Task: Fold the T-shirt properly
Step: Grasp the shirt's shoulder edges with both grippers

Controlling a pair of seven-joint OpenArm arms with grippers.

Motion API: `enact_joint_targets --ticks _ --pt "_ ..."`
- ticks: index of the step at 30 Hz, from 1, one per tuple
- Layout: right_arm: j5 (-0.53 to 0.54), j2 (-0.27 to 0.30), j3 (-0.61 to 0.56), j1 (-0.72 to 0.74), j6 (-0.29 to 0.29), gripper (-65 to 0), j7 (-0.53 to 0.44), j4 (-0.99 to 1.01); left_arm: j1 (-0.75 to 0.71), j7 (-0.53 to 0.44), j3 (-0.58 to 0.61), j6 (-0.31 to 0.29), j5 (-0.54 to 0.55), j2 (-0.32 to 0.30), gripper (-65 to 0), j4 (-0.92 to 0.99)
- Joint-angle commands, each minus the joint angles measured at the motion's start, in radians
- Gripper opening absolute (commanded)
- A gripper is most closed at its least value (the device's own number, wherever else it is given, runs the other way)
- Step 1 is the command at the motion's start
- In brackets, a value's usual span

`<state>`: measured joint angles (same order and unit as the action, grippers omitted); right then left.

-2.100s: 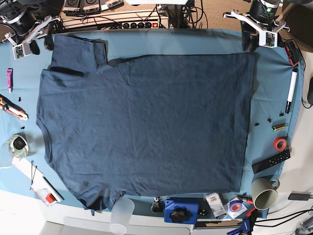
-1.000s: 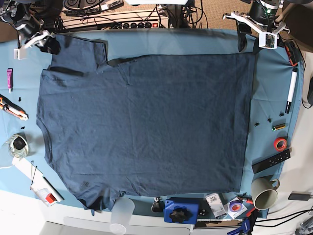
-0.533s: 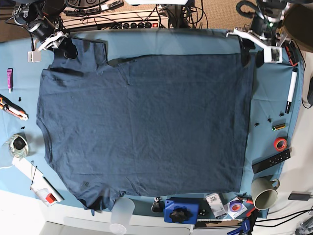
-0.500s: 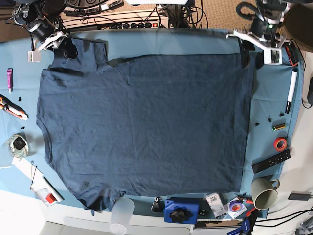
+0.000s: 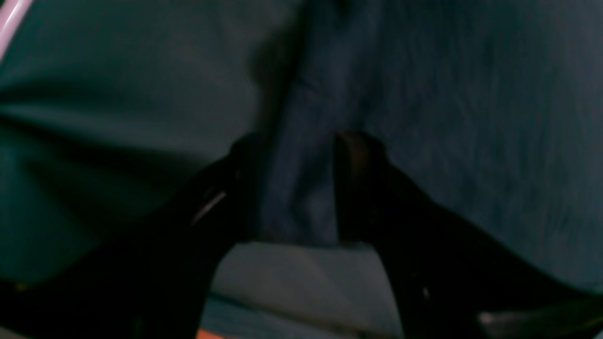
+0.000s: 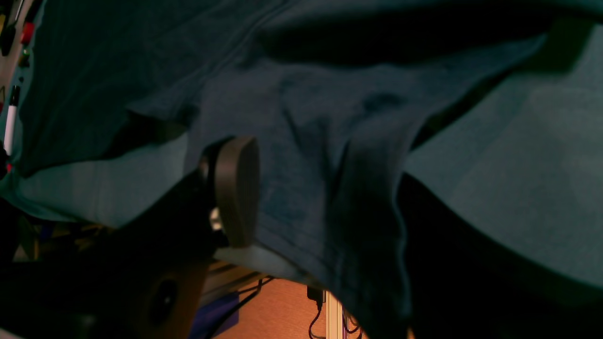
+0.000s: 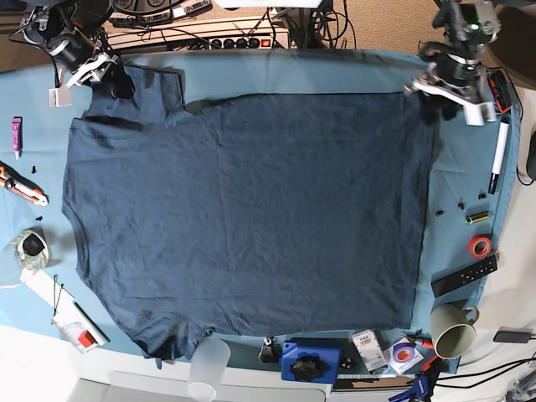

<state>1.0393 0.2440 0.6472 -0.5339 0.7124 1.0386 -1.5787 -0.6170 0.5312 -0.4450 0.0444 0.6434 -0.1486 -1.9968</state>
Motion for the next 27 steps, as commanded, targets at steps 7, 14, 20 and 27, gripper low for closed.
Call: enact_joint_targets --ticks 7,14,20,27 --pt "-0.079 0.0 -0.004 -0.017 -0.014 -34.5 0.098 0.005 0.005 0.036 -0.102 -0.042 0.133 -0.091 -40.8 0.019" --pt "-0.079 0.0 -0.004 -0.017 -0.014 -34.5 0.098 0.005 0.043 0.111 -0.104 -0.207 0.289 -0.097 -40.7 0.188" --pt "-0.079 0.0 -0.004 -0.017 -0.014 -34.5 0.103 0.005 0.089 0.215 -0.104 -0.348 0.409 -0.093 -40.7 0.311" --pt "-0.079 0.0 -0.004 -0.018 -0.014 -34.5 0.103 0.005 0.097 0.245 -0.101 -0.371 0.409 -0.067 -40.7 0.349"
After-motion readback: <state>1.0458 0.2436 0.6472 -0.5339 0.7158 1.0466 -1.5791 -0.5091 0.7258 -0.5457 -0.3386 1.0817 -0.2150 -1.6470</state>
